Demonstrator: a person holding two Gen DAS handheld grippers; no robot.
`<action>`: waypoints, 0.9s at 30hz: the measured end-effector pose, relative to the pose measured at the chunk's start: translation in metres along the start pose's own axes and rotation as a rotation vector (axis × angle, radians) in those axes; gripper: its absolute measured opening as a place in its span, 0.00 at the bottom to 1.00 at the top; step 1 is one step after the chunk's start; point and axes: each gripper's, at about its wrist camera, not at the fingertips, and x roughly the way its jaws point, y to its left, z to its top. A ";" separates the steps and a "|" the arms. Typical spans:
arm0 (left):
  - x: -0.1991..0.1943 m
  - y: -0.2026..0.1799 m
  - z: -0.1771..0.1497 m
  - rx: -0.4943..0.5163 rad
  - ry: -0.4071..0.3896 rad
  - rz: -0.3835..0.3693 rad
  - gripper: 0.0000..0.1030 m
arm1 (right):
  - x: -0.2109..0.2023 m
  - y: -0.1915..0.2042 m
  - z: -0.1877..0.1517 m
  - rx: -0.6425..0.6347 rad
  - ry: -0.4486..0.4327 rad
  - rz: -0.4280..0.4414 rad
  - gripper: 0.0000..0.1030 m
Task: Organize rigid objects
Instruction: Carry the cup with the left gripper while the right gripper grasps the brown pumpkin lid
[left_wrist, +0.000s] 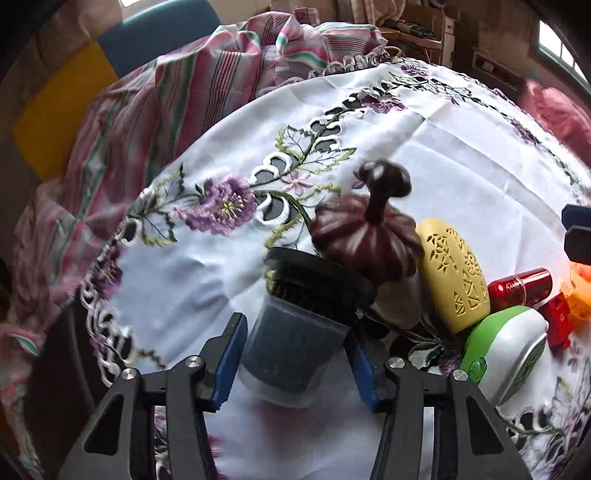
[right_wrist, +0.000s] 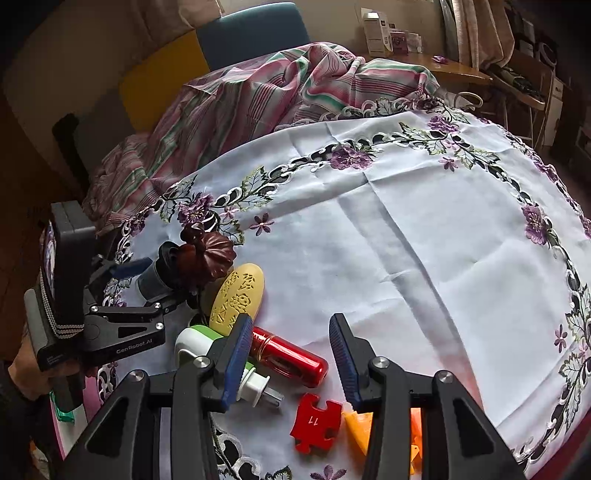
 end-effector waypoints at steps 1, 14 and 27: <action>-0.003 0.000 -0.002 -0.029 -0.013 -0.006 0.44 | 0.000 0.001 -0.001 -0.003 -0.001 -0.003 0.42; -0.087 -0.003 -0.058 -0.341 -0.112 -0.020 0.43 | 0.000 0.009 -0.006 -0.037 -0.002 0.020 0.42; -0.169 -0.017 -0.139 -0.487 -0.188 0.034 0.44 | 0.000 0.034 -0.016 -0.143 -0.034 0.054 0.42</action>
